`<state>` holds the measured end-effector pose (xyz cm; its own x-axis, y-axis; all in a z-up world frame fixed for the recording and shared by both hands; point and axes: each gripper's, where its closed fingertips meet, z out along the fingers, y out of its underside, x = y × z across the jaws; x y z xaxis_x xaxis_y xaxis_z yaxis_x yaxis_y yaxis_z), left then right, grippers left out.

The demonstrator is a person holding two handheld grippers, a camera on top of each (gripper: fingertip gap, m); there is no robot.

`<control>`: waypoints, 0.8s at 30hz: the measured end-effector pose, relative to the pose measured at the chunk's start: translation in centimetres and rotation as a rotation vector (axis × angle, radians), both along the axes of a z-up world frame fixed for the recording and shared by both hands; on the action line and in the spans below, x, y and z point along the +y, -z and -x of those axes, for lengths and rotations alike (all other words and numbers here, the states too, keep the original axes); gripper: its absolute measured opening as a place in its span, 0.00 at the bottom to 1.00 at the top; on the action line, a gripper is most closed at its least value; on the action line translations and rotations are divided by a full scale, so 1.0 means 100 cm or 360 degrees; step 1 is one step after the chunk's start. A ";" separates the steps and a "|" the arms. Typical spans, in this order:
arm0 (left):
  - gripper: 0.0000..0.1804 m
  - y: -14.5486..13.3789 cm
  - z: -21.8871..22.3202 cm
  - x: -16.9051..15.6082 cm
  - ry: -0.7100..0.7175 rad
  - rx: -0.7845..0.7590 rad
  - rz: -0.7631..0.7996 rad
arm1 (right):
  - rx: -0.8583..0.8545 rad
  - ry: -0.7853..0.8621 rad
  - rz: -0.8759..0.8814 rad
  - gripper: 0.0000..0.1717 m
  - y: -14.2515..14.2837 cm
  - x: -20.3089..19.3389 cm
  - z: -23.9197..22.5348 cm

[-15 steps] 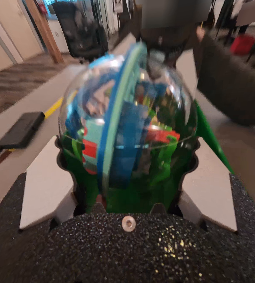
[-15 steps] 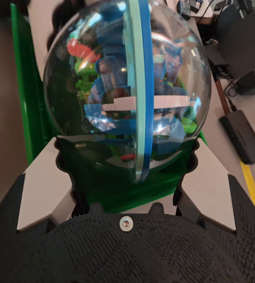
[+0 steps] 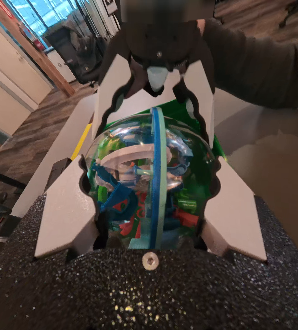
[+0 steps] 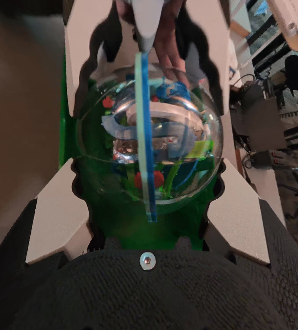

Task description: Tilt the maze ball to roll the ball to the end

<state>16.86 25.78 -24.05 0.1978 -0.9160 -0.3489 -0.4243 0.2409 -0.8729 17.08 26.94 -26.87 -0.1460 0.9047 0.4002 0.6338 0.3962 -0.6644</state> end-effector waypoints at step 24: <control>0.88 0.042 0.060 0.010 -0.0172 0.0350 0.0343 | -0.0343 0.0202 0.0085 0.88 0.061 0.036 -0.014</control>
<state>10.85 26.82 -28.22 0.2393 -0.9513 -0.1943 -0.6216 0.0036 -0.7833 18.45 30.50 -32.97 -0.1066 0.9402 0.3236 0.8053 0.2725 -0.5265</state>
